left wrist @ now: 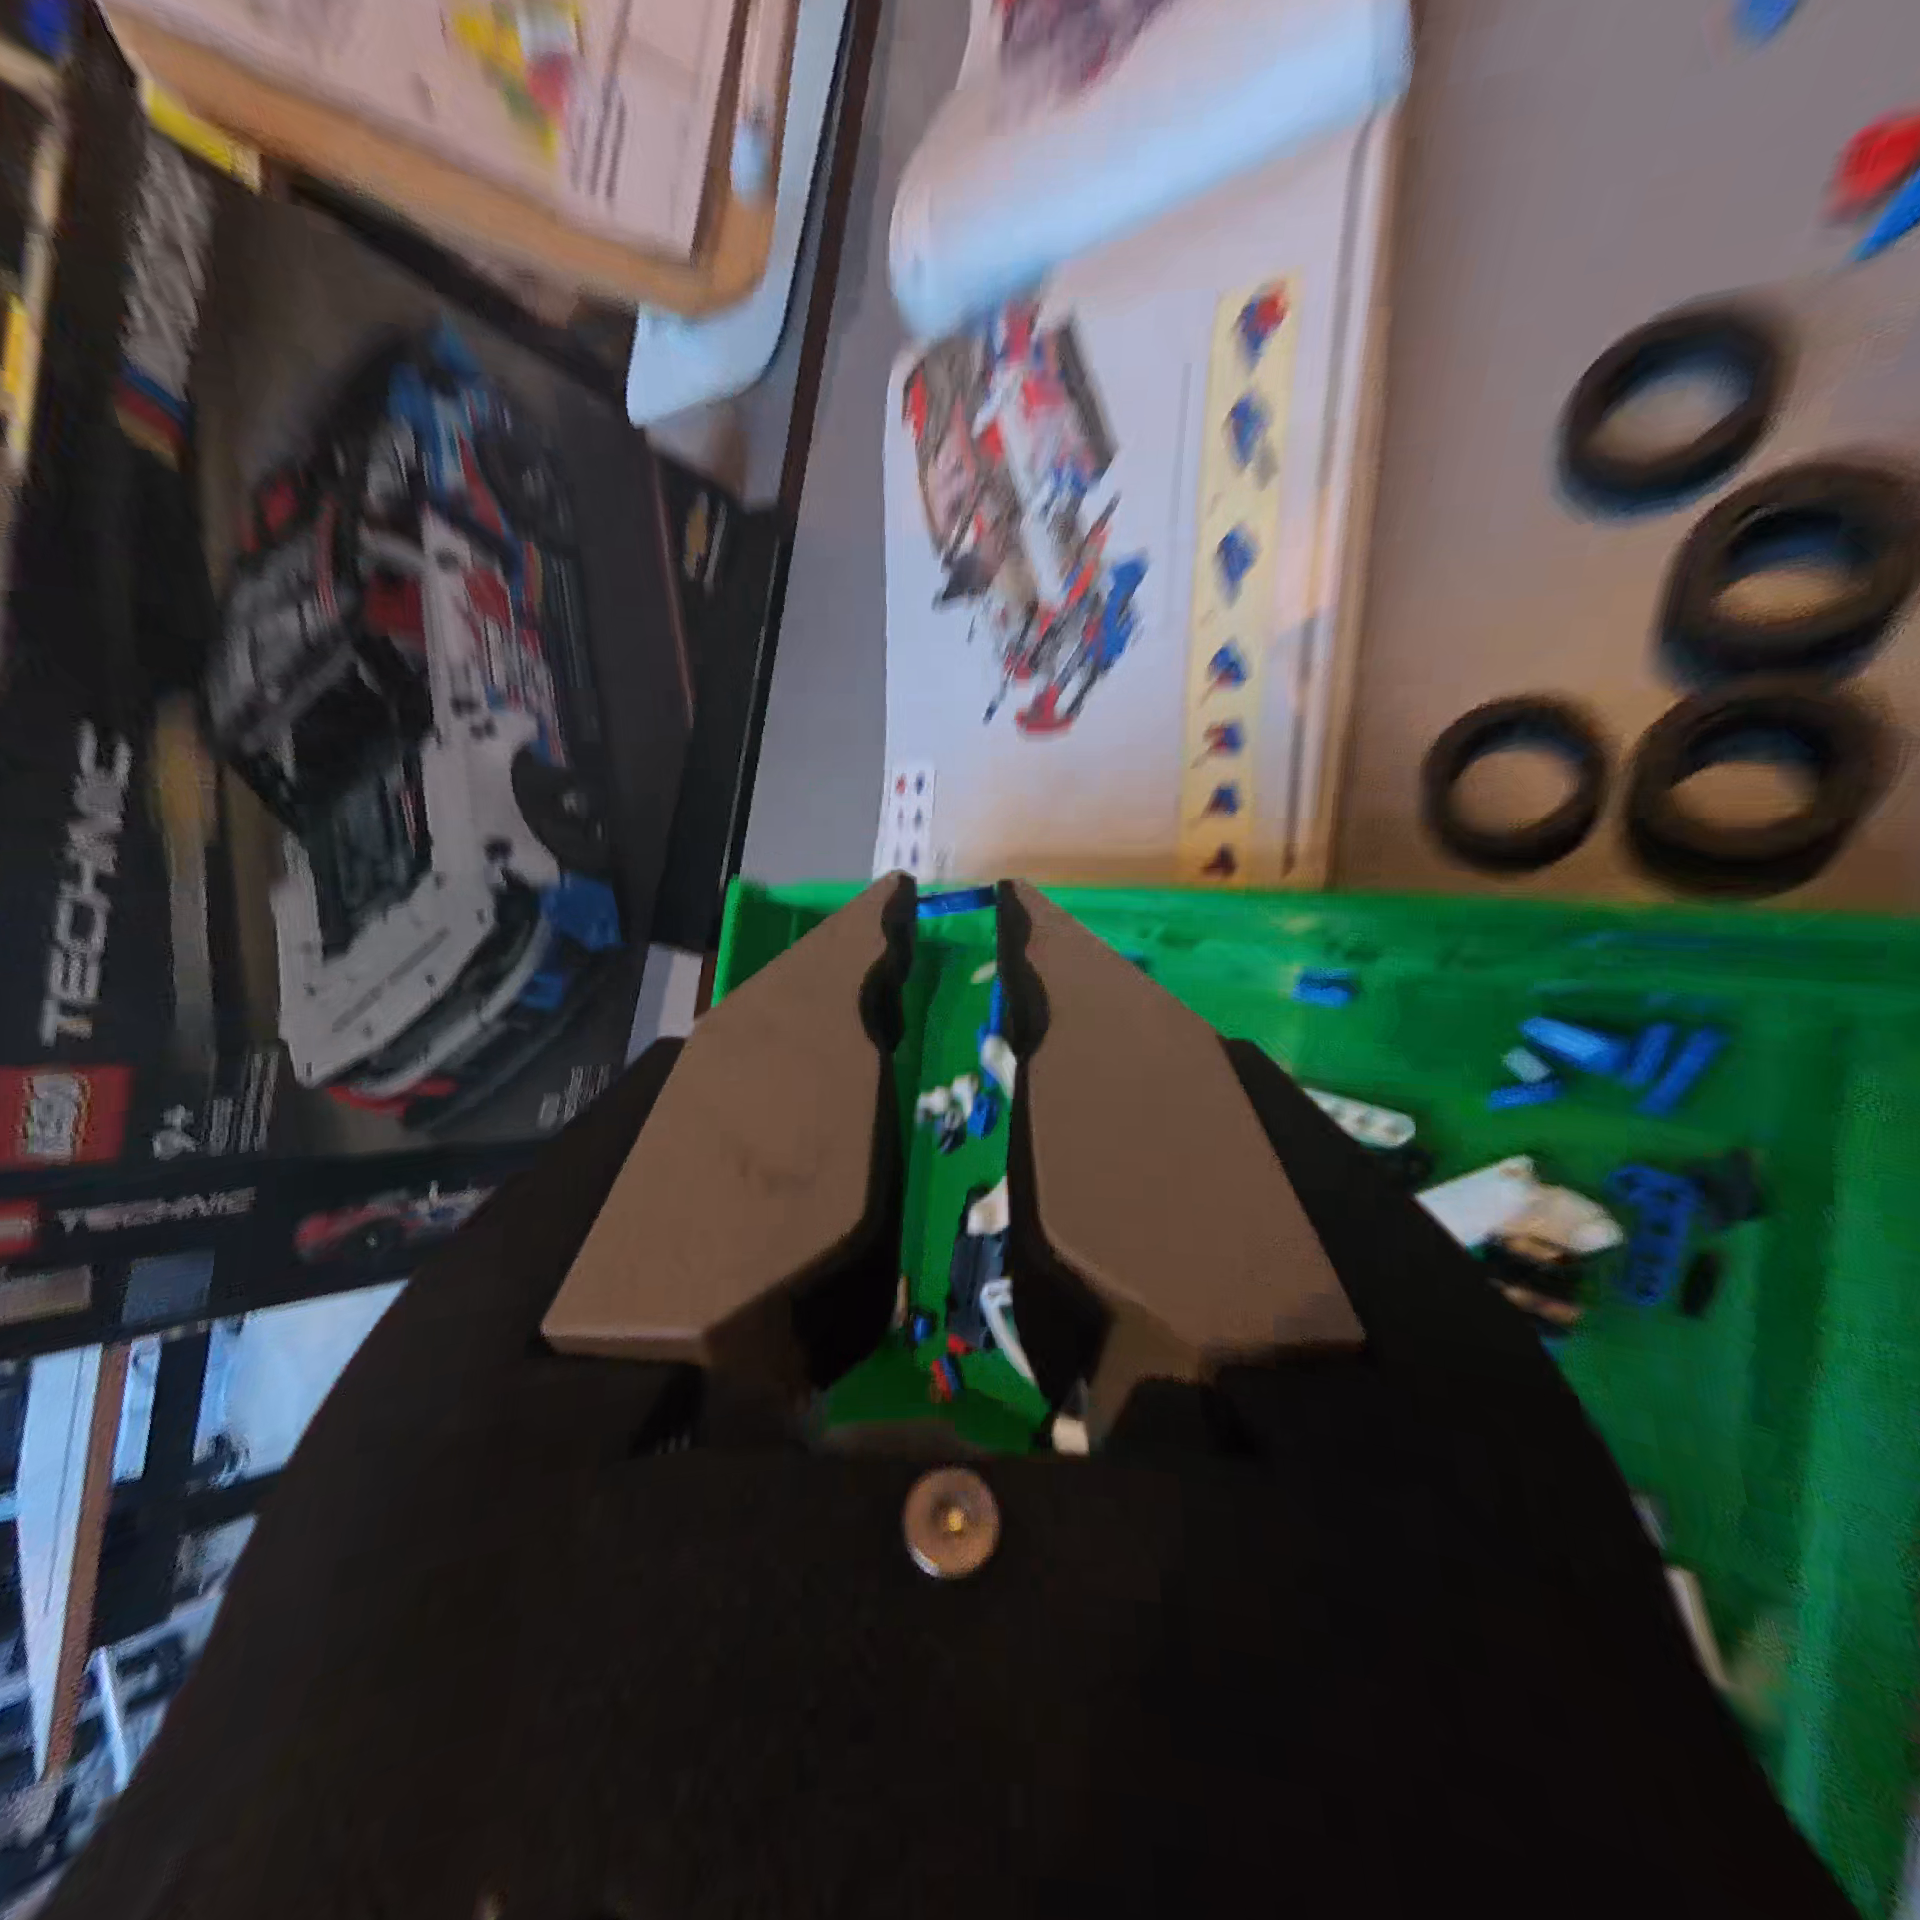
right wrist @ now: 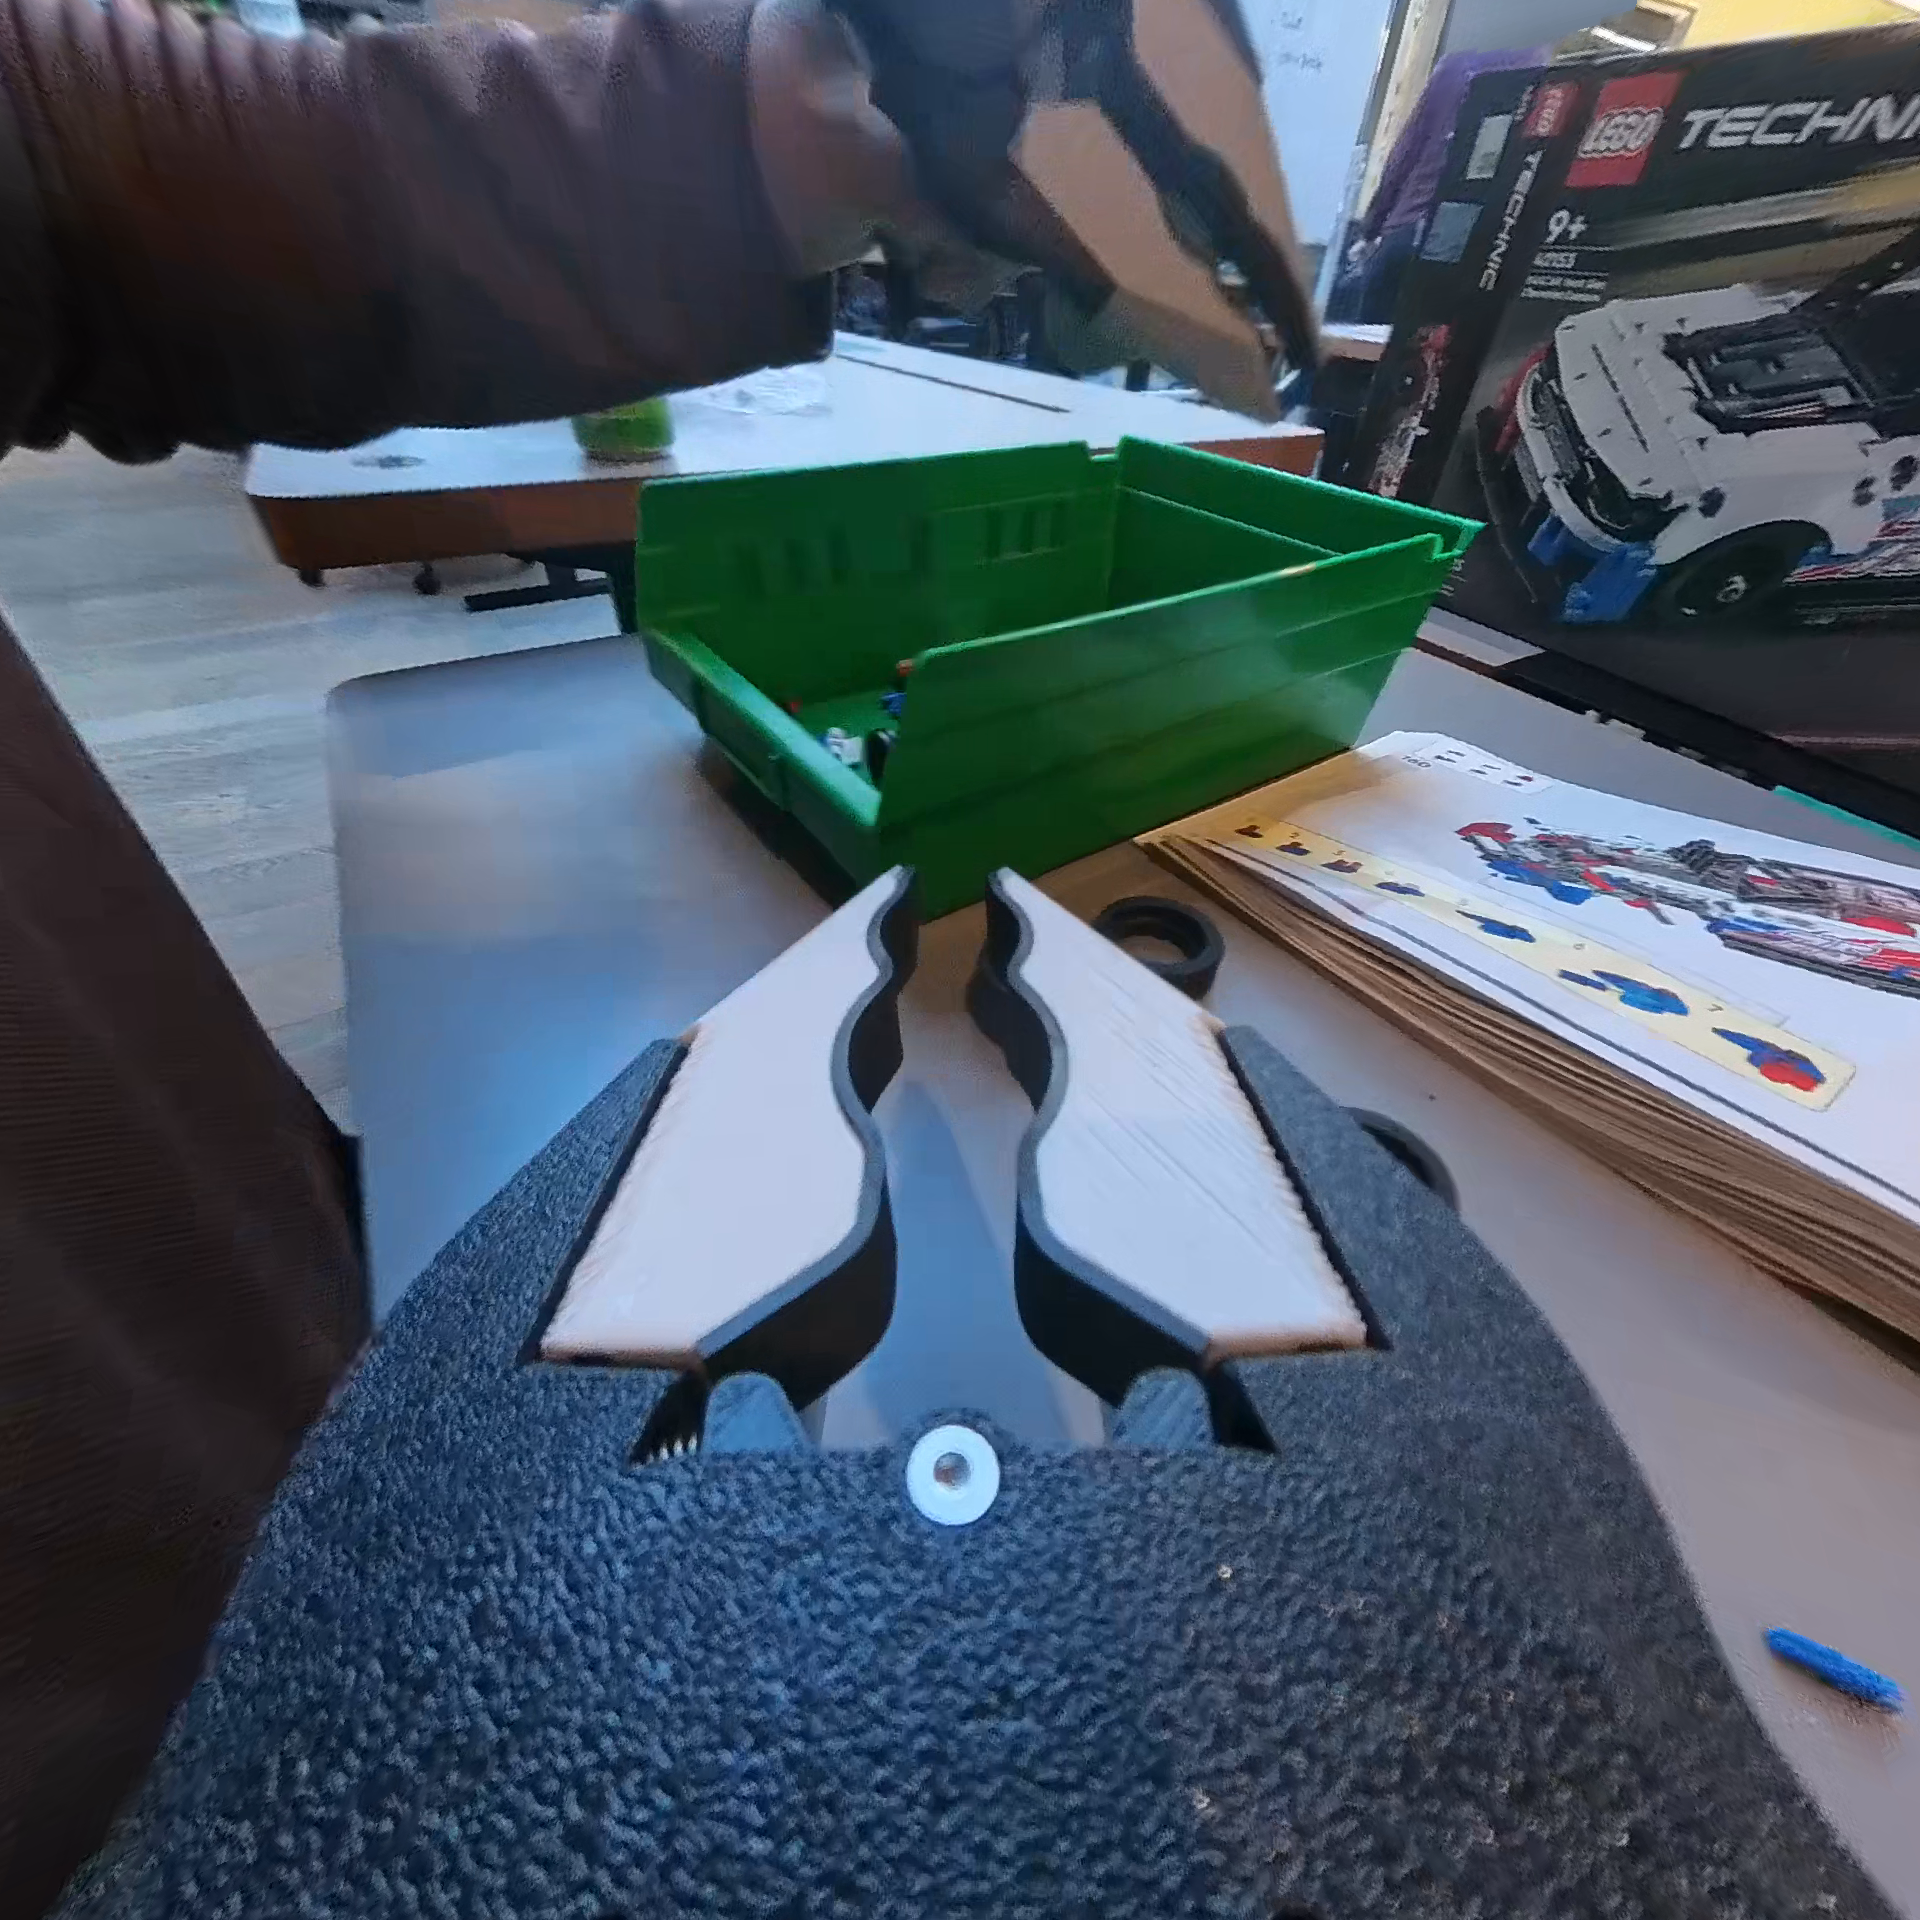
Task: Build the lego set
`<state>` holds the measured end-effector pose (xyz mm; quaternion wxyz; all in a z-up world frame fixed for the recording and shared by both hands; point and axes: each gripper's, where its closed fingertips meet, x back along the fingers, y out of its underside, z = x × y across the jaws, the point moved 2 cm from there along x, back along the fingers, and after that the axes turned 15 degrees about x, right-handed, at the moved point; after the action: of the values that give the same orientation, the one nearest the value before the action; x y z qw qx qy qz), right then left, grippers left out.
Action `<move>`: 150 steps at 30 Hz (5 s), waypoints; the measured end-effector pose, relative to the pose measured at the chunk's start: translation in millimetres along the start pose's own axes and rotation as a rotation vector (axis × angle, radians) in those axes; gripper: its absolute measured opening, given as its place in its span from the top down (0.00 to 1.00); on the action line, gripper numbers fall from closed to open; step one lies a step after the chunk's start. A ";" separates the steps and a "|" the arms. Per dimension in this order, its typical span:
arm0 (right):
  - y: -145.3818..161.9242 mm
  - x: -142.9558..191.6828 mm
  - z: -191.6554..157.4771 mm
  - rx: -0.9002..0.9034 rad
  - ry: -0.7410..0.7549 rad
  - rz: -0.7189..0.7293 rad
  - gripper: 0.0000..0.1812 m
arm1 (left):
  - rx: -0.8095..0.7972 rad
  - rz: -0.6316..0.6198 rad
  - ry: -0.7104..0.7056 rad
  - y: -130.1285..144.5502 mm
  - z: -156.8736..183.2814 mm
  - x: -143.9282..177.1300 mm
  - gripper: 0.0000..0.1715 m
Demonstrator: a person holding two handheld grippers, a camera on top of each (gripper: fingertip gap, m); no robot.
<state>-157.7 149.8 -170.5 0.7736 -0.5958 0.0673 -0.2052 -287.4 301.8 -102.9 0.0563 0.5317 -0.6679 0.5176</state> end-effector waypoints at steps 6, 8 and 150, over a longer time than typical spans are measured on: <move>-19.3 37.8 -23.4 0.034 -0.012 0.008 0.93 | 0.092 0.186 0.268 -77.3 112.8 19.2 0.93; -17.9 53.7 -24.2 0.046 0.025 -0.008 0.93 | 0.154 0.213 0.364 -89.0 153.5 8.6 0.93; -2.8 -9.8 -30.1 0.097 -0.108 -0.018 0.94 | 0.863 -0.989 0.032 197.6 49.3 7.5 0.99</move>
<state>-177.8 126.2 -177.6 0.8022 -0.5683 0.0101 -0.1827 -419.2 239.8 -245.5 0.0792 0.7430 -0.0762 0.6602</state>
